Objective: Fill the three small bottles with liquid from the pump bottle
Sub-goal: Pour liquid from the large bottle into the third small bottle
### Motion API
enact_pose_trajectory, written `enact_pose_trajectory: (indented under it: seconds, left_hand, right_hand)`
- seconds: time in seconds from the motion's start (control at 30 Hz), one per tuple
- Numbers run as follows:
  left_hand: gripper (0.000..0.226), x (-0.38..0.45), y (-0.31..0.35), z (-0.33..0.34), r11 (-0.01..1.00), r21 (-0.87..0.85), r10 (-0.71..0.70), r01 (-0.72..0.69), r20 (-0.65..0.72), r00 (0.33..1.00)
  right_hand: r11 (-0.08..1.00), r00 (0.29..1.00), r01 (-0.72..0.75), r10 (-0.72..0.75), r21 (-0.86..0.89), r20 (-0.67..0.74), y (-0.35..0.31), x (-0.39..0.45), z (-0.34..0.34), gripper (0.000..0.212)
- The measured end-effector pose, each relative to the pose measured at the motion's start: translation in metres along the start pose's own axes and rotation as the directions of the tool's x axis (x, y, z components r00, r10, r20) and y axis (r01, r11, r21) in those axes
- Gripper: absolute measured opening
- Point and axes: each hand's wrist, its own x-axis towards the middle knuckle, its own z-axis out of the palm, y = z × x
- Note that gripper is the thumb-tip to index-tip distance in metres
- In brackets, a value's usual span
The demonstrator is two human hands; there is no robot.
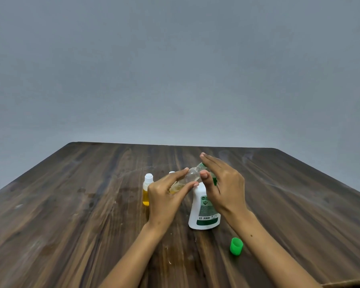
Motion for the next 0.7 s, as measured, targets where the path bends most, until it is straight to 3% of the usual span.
enact_pose_trajectory:
  seconds: [0.2,0.7]
  left_hand:
    - [0.039,-0.002,-0.002,-0.001,1.0,0.014,-0.001,0.001,0.015,1.0]
    - [0.038,0.002,0.001,-0.001,0.999,0.014,0.029,-0.029,-0.001,1.0]
  right_hand:
    - [0.999,0.998,-0.052,0.052,0.003,-0.021,-0.001,-0.007,0.006,0.084]
    - [0.999,1.0,0.007,-0.007,-0.042,0.005,-0.002,0.001,-0.001,0.086]
